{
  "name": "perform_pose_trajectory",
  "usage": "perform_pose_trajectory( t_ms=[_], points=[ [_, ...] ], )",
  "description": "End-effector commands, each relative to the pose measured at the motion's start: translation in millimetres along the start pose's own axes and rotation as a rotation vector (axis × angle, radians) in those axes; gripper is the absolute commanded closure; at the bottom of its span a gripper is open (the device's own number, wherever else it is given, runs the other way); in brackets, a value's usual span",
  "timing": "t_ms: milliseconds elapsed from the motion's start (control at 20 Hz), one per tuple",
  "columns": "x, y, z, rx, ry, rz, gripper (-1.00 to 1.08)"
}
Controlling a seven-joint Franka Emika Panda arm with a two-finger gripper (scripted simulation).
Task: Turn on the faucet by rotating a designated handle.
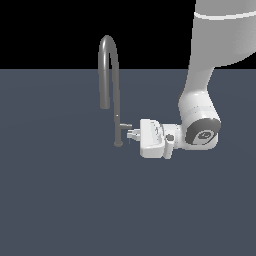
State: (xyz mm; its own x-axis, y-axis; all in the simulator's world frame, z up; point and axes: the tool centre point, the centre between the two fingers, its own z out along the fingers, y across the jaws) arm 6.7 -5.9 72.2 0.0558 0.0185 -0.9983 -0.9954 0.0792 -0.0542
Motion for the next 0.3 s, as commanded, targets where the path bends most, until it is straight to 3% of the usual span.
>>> perform_pose_trajectory(
  t_ms=[0, 250],
  points=[
    [30, 2, 0, 0.016, 0.019, 0.038, 1.08],
    [43, -2, -1, 0.018, 0.023, 0.052, 1.08]
  ],
)
